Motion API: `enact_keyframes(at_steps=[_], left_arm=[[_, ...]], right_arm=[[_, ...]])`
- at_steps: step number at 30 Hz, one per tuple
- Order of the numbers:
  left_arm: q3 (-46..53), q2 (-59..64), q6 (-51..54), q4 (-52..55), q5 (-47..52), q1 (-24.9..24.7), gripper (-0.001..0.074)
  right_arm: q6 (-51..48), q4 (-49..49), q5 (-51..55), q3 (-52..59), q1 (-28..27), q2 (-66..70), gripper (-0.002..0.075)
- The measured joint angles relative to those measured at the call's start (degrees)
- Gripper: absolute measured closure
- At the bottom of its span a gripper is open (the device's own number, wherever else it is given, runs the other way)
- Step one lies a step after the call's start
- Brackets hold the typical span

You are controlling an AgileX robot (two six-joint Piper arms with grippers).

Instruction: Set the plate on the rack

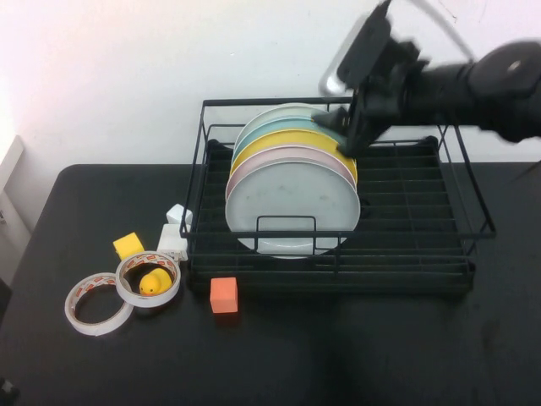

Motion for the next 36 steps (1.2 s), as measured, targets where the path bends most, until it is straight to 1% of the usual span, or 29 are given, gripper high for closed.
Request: enact_keyframes(at_steps=[2,4,7,8,10,12,13,15,18,20,24,26,29,36], left_arm=[[0.0,0.0,-2.6,0.4,0.3,0.0,0.0736],[0.0,0.0,-3.7,1.5,1.2,0.0,0.0736],[0.4,0.0,-6.4,4.0,4.4,0.0,0.0736],[0.4,0.0,-7.9,5.9,5.9,0.0,0.0736],[0.4,-0.2,-11.0,11.8,8.8,0.0,0.0736],[0.4,-1.2,-16.6,20.8,12.0,0.0,0.0736],[0.4,-1.9,-20.8,24.7,13.1,0.0,0.0736],[0.4,-4.3,-31.2,34.8,15.9,0.0,0.0736],[0.4,-9.3,-45.4,48.4,21.1,0.0,0.0736],[0.4,-13.9,-52.9,56.7,24.5,0.0,0.0736],[-0.1,-19.6,-66.0,68.2,27.3,0.0,0.0736],[-0.4,-19.8,-69.1,71.0,27.6,0.0,0.0736],[-0.7,-19.9,-70.8,72.5,27.7,0.0,0.0736],[-0.7,-19.9,-71.7,72.9,28.2,0.0,0.0736]], right_arm=[[2.3,0.2,0.0,0.0,0.0,-2.7,0.0255],[5.5,0.1,0.0,0.0,0.0,-5.5,0.0294],[9.2,0.2,1.9,0.0,0.0,-10.2,0.0396],[9.9,0.1,3.3,0.0,0.0,-11.6,0.0443],[10.5,-1.1,6.9,0.0,0.0,-13.9,0.0533],[11.2,-3.3,11.7,0.0,0.0,-16.3,0.0631],[11.9,-4.5,14.1,0.0,0.0,-17.1,0.0665],[14.2,-7.1,18.7,0.0,0.0,-19.2,0.0701],[17.8,-10.1,24.0,0.0,0.0,-22.0,0.072],[19.9,-11.2,26.7,0.0,0.0,-23.3,0.0723],[21.7,-11.7,29.8,0.2,0.0,-25.8,0.0727],[22.0,-11.0,29.8,1.9,0.0,-28.0,0.0727],[22.3,-9.9,27.2,6.3,0.0,-32.4,0.0727],[20.7,-7.2,17.2,22.4,0.0,-47.9,0.0727]])
